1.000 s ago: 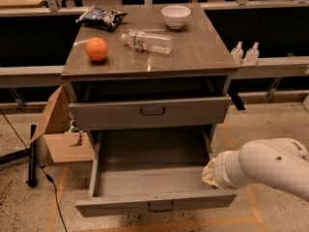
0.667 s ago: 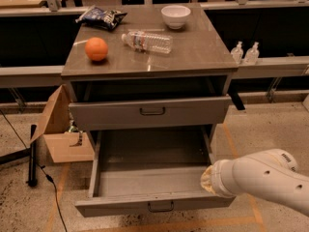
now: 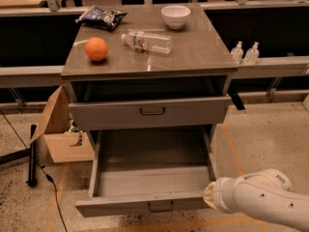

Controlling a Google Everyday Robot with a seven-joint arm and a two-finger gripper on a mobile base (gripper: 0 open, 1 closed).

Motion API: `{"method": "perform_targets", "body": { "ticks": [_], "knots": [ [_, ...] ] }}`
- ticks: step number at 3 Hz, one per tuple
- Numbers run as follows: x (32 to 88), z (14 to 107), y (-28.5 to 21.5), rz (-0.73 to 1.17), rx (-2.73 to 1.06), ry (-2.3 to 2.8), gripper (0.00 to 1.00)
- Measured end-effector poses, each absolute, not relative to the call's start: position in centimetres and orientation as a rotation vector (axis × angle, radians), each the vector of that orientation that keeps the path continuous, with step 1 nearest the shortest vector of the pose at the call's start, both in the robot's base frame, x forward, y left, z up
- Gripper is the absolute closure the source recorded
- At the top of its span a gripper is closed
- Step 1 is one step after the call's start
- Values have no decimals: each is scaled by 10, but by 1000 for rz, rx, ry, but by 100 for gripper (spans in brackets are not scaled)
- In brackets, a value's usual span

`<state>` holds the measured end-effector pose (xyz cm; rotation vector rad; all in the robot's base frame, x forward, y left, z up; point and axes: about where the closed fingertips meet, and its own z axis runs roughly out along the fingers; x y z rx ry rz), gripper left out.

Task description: Close middle drawer

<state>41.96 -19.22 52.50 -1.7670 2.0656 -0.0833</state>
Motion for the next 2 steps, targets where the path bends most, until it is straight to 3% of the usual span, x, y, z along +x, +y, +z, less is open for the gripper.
{"method": "perform_targets", "body": {
  "ticks": [2],
  "knots": [
    [408,494,-212,-114,-1716,2034,100]
  ]
}}
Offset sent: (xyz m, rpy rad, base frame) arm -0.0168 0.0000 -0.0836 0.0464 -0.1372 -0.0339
